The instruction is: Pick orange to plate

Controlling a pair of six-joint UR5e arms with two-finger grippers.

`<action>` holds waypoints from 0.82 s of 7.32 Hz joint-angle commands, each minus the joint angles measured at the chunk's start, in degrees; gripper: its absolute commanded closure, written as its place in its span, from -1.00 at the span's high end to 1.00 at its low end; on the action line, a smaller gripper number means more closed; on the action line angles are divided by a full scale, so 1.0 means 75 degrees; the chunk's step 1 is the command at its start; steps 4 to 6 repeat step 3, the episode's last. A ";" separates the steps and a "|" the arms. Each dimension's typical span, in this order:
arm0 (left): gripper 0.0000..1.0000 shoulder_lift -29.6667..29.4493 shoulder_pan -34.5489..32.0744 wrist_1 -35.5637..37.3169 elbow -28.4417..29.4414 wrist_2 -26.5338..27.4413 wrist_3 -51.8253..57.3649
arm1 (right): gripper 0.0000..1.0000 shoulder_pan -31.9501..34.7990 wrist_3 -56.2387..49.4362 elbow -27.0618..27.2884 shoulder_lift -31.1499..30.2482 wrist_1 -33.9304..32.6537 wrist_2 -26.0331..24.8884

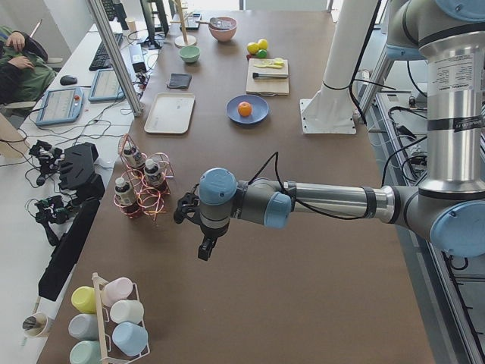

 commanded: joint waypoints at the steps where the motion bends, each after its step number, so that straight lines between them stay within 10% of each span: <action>1: 0.96 -0.0061 0.0000 0.0005 0.0040 0.0249 -0.0016 | 1.00 0.0000 0.0000 -0.0013 0.0004 0.0000 0.0032; 6: 0.96 -0.0061 0.0000 -0.0007 0.0041 0.0251 -0.0016 | 1.00 0.0000 0.0000 0.0034 0.0004 0.0000 0.0032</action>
